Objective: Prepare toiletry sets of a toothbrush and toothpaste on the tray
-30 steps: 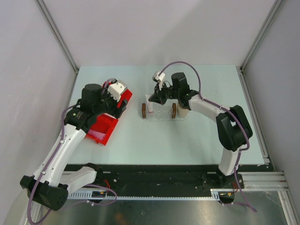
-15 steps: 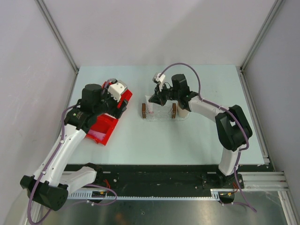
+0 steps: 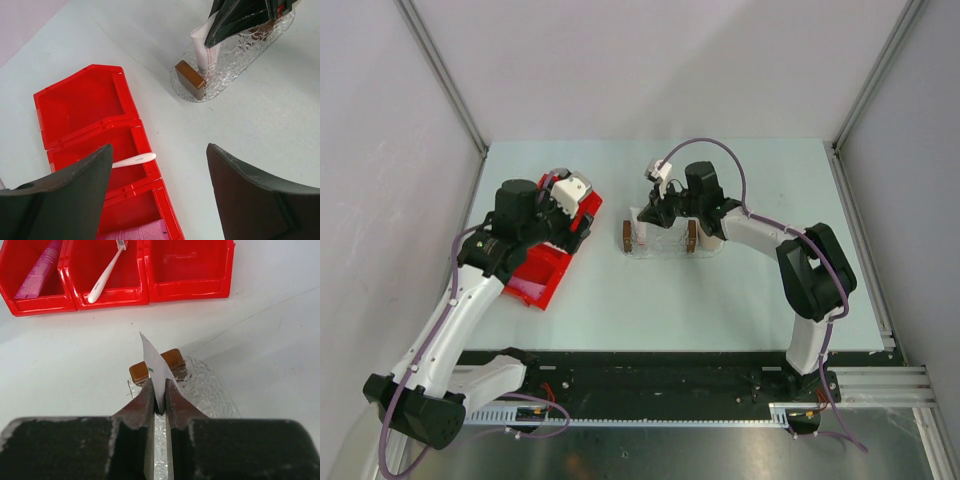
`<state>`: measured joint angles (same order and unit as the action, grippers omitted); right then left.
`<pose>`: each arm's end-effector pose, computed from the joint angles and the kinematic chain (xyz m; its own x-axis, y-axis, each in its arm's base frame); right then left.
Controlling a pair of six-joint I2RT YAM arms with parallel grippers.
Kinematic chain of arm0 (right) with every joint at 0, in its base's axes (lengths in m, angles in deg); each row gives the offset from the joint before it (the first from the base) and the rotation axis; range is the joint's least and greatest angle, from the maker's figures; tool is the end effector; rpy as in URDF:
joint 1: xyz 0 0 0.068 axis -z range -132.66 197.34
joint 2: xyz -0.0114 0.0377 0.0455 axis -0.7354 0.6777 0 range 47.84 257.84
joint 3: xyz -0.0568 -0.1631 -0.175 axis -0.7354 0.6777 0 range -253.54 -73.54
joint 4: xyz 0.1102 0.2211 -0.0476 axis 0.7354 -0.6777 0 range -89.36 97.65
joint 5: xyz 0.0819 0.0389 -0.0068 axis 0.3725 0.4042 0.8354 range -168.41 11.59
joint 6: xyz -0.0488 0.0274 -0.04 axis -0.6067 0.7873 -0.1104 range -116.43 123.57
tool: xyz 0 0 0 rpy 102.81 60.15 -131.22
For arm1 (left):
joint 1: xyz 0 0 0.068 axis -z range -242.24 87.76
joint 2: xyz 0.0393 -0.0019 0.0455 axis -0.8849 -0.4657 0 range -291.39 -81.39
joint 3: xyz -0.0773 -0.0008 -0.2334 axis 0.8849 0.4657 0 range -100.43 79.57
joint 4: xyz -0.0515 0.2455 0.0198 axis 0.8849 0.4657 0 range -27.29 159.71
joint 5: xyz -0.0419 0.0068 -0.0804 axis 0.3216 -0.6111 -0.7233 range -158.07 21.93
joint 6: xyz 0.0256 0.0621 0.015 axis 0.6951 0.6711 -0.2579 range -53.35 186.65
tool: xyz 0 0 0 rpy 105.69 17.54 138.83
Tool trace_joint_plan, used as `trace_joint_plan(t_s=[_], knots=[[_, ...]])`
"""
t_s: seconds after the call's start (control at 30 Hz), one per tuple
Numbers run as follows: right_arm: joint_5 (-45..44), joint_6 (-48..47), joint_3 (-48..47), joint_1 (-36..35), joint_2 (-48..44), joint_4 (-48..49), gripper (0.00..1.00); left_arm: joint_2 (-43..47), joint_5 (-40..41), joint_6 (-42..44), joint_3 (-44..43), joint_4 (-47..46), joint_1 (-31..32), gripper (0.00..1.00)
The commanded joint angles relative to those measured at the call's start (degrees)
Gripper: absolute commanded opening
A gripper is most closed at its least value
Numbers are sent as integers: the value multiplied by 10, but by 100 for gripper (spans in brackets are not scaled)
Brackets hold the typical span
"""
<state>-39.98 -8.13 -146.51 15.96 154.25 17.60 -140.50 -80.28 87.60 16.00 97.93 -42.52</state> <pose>0.3433 0.2499 0.2140 -0.1517 -0.2786 -0.9483 -0.9450 0.3220 0.0565 0.2202 -0.0915 0.3284 -0.2704 0.4683 -0.8412 0.6400 0.7402 0.2063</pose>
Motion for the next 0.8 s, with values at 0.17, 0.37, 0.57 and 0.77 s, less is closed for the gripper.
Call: trace_joint_plan(t_s=[0.17,0.37,0.57,0.77], knots=[[2,-10,-1,-4,3,45,21,9,-8,0,0,-9,-4,81],[0,-10,0,-6,2,40,28,8,-9,0,-1,-9,-4,81],[4,-8,-1,-6,-7,41,30,8,-3,1,0,-8,-4,81],[2,-8,-1,-7,-36,28,38,4,8,4,0,-8,-4,82]])
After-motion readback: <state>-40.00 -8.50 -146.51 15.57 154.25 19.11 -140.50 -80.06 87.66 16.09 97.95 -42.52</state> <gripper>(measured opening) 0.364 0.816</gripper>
